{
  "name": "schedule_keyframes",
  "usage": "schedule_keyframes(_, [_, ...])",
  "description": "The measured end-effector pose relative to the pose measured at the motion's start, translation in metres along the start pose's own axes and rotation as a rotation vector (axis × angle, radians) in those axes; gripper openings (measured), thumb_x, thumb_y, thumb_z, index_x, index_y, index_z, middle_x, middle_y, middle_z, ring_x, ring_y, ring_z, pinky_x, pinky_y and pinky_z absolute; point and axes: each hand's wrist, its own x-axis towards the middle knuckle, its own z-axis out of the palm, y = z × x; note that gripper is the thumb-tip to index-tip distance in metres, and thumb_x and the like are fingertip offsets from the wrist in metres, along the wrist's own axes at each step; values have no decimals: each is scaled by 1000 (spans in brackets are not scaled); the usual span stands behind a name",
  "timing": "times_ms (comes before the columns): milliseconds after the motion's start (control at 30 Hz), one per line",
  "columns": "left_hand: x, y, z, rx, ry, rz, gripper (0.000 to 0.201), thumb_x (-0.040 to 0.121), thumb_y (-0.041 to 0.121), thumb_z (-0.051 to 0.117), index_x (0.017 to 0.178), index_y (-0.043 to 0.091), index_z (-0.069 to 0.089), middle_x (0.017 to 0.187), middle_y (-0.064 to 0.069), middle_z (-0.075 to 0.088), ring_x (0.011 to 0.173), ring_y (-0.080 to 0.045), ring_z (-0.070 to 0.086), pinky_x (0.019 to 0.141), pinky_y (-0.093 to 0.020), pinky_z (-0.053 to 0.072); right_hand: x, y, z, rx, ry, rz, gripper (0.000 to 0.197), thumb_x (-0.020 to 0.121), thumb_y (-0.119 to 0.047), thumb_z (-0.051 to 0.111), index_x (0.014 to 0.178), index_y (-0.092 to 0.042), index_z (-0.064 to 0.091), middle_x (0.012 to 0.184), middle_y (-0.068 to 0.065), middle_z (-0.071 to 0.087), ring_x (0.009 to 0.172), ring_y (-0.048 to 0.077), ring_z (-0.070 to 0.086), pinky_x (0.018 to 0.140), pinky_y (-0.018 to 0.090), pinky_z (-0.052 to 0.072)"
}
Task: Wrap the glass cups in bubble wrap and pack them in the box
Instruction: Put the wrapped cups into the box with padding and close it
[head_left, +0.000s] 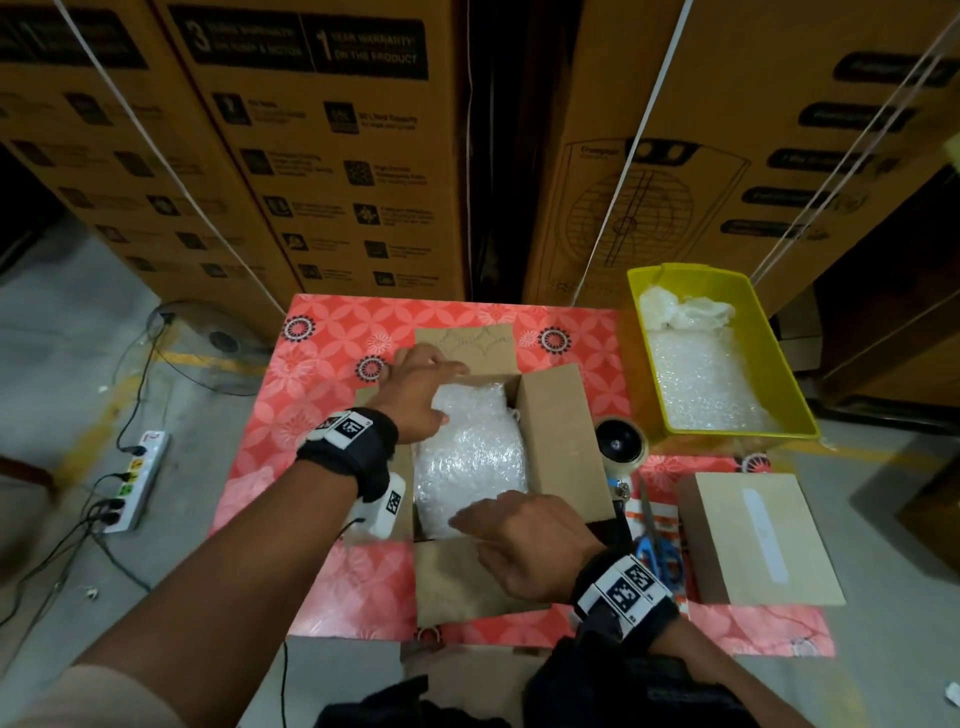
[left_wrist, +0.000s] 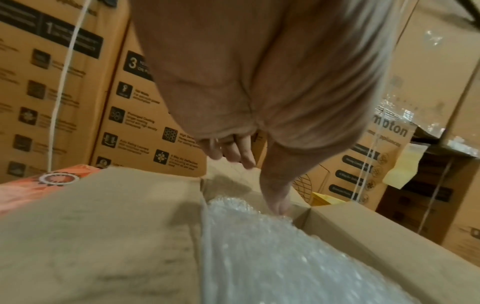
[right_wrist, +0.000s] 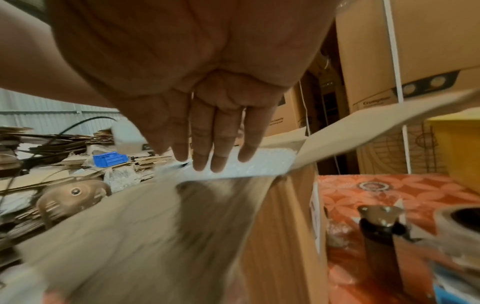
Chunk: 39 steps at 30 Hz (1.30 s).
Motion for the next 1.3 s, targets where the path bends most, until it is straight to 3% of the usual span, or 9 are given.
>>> schedule_keyframes(167, [12,-8,-11,-21,-46,-157,105,86,32,83,165,28,14,169,-13,7,157,-39,11,126,-59,23,12,-14,18,-20,-147,7,64,103,-65,37,156,-30,41,160,-2,49,138,26,55,124,50,33])
schedule_keyframes(367, [21,-12,-15,-457,-95,-139,125,92,10,80,163,31,-21,165,-15,36,147,-38,43,115,-53,48,27,-19,7,-77,-194,74,65,101,-73,29,149,-34,50,145,5,63,123,41,62,100,52,51])
schedule_keyframes(467, [22,-11,-19,-576,-4,-110,122,90,2,78,166,28,-14,160,-13,41,145,-34,43,115,-54,47,15,-12,10,81,-90,39,61,105,-55,46,159,-31,35,157,3,51,145,36,44,114,56,42])
schedule_keyframes(567, [19,-20,-20,-489,53,-60,112,84,28,82,166,36,5,157,-10,47,139,-32,50,114,-52,47,-10,-4,20,6,122,-121,75,99,-41,61,162,-17,29,162,7,43,157,26,28,128,53,20])
schedule_keyframes(700, [12,-30,-18,-271,145,57,68,89,11,71,149,29,46,139,-10,55,118,-31,57,101,-50,53,-33,-4,53,-299,69,-209,83,103,-57,28,167,-7,14,174,10,20,163,28,6,127,55,-10])
schedule_keyframes(867, [-16,-21,-20,-173,107,219,40,96,-2,62,131,15,71,132,-5,69,119,-24,64,104,-42,54,-34,-5,70,-220,369,-245,50,110,-33,29,140,-16,65,150,4,62,144,21,52,129,57,19])
schedule_keyframes(1033, [-35,-29,1,33,-168,258,45,105,10,58,150,17,60,163,1,46,153,-14,41,125,-31,33,-20,-7,22,9,554,-35,21,103,-25,58,90,-28,74,80,-8,74,70,12,68,116,32,42])
schedule_keyframes(1167, [-41,-26,-3,-37,-214,223,48,114,41,44,158,24,49,170,3,32,159,-7,23,126,-27,19,5,7,2,81,540,264,25,93,-55,71,97,-31,75,92,-10,72,93,14,63,72,33,56])
schedule_keyframes(1300, [-48,-21,-9,89,-351,239,80,104,67,47,168,25,27,176,5,9,163,-10,8,131,-34,14,27,33,1,23,503,383,59,83,-54,82,129,-20,67,123,1,63,124,24,50,100,41,51])
